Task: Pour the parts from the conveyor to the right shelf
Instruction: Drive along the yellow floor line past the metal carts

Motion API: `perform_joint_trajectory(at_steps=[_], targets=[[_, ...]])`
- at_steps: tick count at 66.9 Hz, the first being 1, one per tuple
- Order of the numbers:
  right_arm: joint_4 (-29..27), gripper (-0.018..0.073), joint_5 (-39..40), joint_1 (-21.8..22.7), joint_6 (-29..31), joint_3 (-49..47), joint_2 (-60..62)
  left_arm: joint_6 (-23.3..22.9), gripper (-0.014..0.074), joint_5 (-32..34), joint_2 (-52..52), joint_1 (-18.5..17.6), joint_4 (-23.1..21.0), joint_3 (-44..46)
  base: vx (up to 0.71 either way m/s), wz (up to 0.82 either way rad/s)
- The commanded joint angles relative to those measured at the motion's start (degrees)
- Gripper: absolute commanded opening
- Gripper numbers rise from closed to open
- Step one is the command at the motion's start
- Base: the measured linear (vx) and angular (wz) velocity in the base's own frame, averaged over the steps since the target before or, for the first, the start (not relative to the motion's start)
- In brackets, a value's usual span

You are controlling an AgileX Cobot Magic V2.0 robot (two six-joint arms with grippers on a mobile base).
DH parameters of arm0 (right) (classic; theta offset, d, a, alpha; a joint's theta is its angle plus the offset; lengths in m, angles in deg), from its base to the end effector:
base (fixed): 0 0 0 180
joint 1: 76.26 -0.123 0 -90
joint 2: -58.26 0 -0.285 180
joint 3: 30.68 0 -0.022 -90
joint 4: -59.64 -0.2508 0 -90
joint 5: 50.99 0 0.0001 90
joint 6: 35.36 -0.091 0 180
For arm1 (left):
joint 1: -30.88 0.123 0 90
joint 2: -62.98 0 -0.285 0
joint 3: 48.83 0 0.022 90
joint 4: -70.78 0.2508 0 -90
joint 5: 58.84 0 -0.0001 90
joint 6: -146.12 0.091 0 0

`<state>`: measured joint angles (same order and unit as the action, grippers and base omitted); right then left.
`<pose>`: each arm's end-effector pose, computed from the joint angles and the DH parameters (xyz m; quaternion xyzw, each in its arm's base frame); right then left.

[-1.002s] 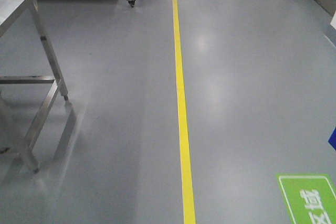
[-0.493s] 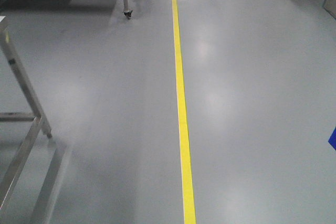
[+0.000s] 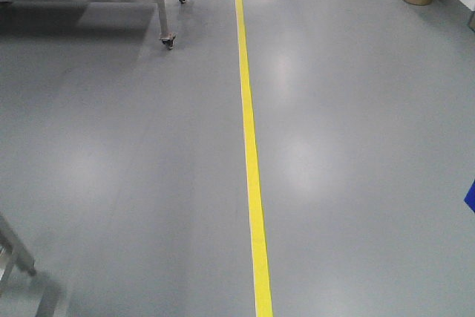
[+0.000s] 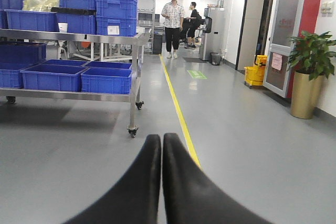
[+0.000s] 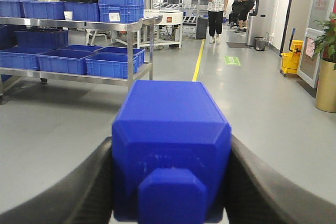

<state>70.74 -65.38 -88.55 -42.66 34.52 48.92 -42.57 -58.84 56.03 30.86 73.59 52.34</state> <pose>0.0454 0.0054 0.2593 -0.0788 0.6944 0.0384 0.7142 0.0564 0.0000 0.2045 -0.0348 0.6797 -0.0377 0.7317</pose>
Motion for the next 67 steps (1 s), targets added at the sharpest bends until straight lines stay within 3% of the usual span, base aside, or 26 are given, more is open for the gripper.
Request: perform_joint_trajectory(at_steps=[1, 67], targets=[[0.64, -0.0004, 4.52, 0.22, 0.58, -1.44, -0.64, -0.39, -0.0006, 4.52, 0.53, -0.07, -0.51, -1.54, 0.72, 0.00], [0.64, -0.0004, 4.45, 0.22, 0.58, -1.44, -0.64, -0.39, -0.0006, 4.52, 0.53, -0.07, -0.51, -1.54, 0.72, 0.02]])
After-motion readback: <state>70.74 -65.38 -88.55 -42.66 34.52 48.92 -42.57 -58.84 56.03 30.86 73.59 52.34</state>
